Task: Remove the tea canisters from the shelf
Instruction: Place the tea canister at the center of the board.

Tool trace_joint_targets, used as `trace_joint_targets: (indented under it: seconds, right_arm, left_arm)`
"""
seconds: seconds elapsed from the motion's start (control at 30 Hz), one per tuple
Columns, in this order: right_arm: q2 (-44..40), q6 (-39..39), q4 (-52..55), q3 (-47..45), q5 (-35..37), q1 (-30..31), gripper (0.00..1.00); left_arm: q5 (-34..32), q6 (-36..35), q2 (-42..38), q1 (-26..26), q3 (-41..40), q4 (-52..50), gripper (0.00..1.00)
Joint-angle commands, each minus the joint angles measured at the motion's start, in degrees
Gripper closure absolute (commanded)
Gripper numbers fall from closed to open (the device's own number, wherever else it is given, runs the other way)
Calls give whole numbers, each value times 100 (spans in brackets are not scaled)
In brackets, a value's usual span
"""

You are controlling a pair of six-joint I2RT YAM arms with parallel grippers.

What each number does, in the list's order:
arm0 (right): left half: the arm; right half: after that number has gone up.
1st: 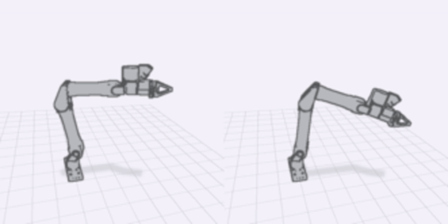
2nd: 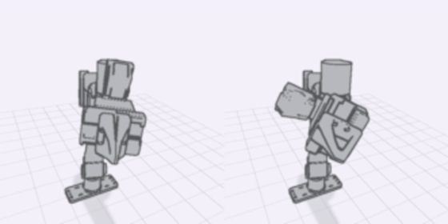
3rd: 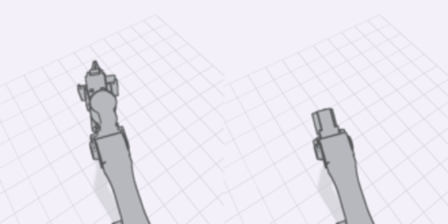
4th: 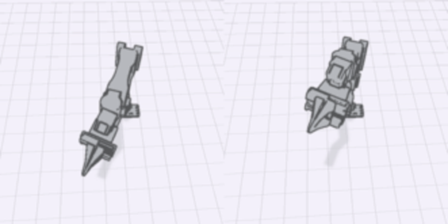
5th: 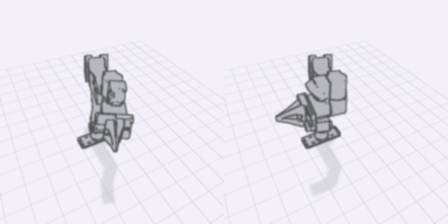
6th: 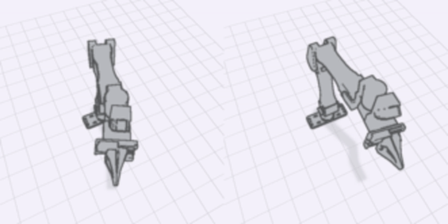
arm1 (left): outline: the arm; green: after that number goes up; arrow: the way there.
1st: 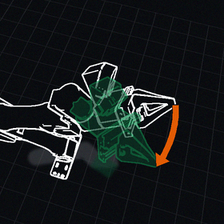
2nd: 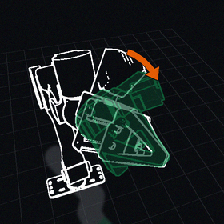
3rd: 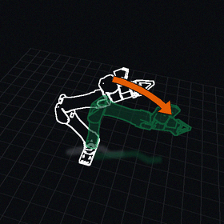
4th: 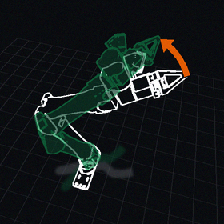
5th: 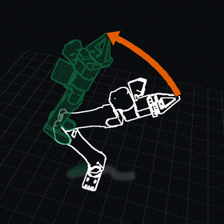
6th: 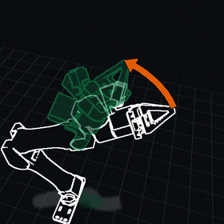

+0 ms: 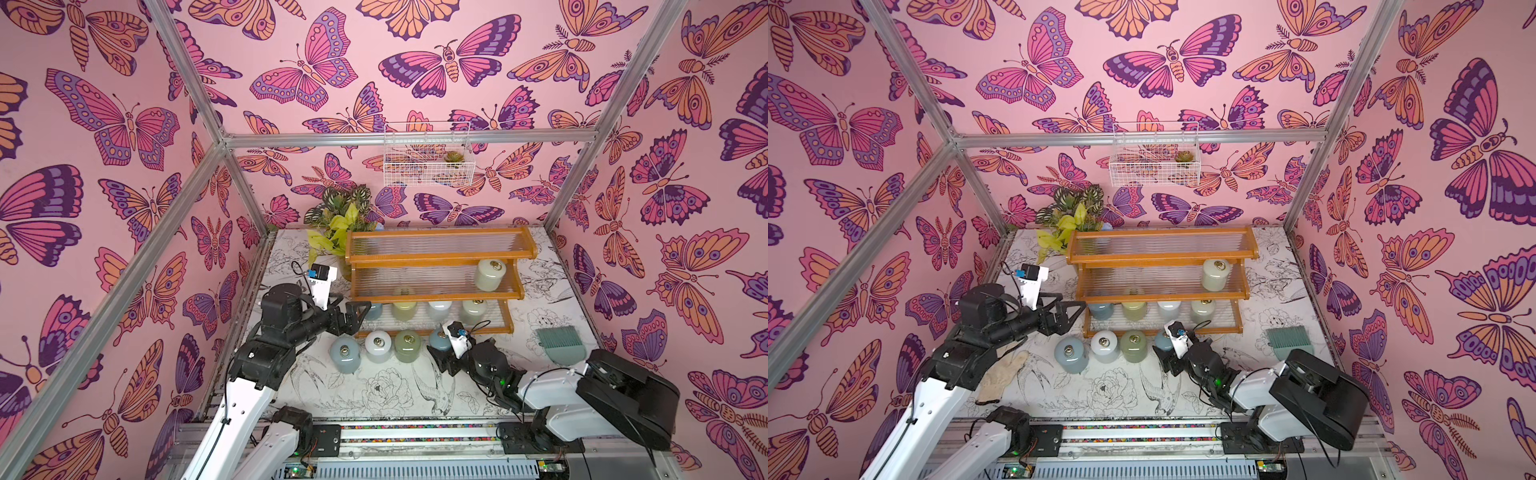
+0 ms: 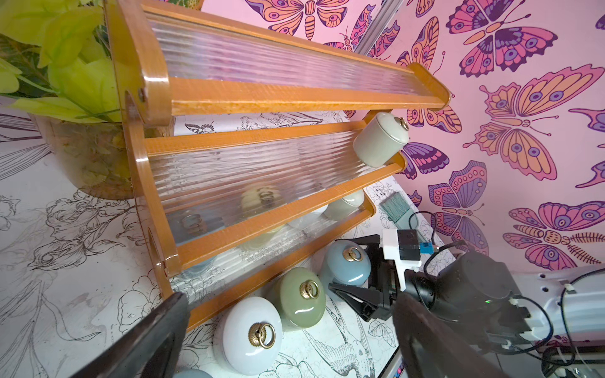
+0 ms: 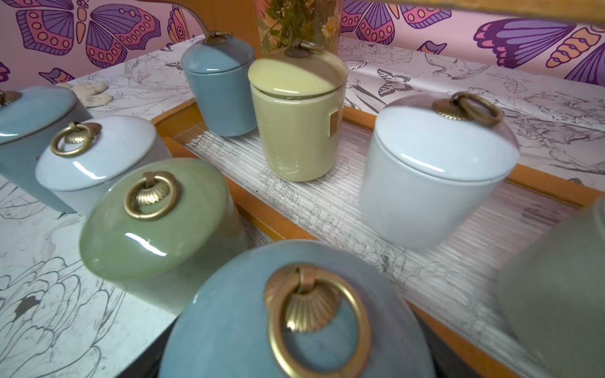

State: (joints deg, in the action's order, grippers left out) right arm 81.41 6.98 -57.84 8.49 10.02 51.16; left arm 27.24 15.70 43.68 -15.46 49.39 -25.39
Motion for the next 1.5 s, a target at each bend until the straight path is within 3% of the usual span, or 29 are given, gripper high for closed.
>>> trace_joint_targets:
  seconds: [0.0, 0.5, 0.93, 1.2, 1.47]
  right_arm:
    - [283, 131, -1250, 82, -17, 40, 30]
    - [706, 521, -1000, 123, -88, 47, 17]
    - [-1044, 314, 1198, 382, 44, 49, 5]
    - [-2569, 159, 2167, 533, 713, 37, 1]
    - [-3733, -136, 3239, 1155, 2556, 26, 1]
  left_arm:
    - [123, 131, -44, -23, -156, 292, 0]
    - [4, 311, -241, -19, -358, 333, 0]
    - [-106, 227, -347, -20, -485, 359, 0]
    - [-139, 192, -334, -21, -461, 394, 0]
    - [-134, 179, -256, -21, -405, 403, 0]
